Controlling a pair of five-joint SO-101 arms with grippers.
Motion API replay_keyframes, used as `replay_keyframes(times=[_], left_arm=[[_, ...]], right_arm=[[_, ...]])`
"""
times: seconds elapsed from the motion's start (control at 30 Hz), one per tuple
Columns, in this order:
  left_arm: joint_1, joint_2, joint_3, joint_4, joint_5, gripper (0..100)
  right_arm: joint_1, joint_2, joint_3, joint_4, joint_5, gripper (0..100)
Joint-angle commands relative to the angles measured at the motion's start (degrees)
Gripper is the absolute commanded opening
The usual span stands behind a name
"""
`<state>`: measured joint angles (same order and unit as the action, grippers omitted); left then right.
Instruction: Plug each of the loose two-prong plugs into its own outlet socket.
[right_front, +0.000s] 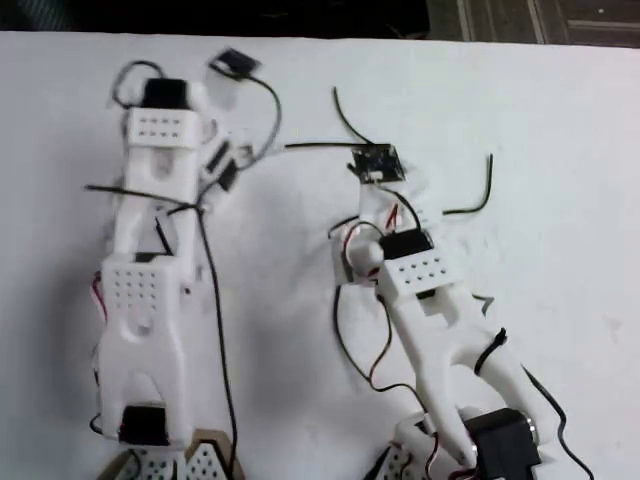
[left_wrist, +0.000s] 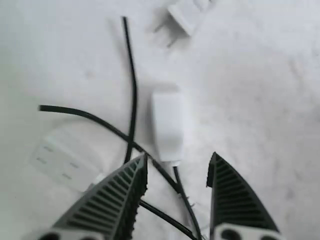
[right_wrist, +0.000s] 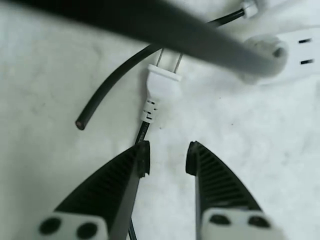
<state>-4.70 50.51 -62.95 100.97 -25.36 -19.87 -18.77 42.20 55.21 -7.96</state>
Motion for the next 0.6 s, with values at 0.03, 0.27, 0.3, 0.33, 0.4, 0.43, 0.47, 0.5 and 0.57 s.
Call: replay_keyframes(times=[0.03,0.27,0.3,0.33,0.4,0.43,0.47,0.5,0.57], left_arm=[[-4.8,-4.8,-1.4,-4.0,0.7,20],[-6.1,3.1,-2.0,-8.1,0.3,20],[-5.9,4.4,-2.0,-8.8,0.3,20],[-5.7,5.5,-2.0,-9.3,0.3,20],[-5.0,7.4,-2.0,-9.6,0.2,20],[-4.4,8.0,-2.0,-9.6,0.2,20],[-3.7,8.6,-2.0,-9.3,0.2,20],[-3.0,9.0,-2.0,-9.1,0.2,20],[-1.5,9.2,-1.9,-7.7,0.2,20]], right_arm=[[0.5,-2.2,-0.3,-0.4,0.2,12.3],[0.4,-2.2,-0.3,-0.4,0.2,12.3],[0.4,-2.2,-0.3,-0.4,0.2,12.3],[0.5,-2.2,-0.3,-0.4,0.2,12.3],[0.6,-2.2,-0.3,-0.4,0.2,12.3],[0.7,-2.2,-0.3,-0.4,0.2,12.3],[0.7,-2.2,-0.3,-0.4,0.2,12.3],[0.7,-2.2,-0.3,-0.4,0.2,12.3],[0.7,-2.2,-0.3,-0.4,0.2,12.3]])
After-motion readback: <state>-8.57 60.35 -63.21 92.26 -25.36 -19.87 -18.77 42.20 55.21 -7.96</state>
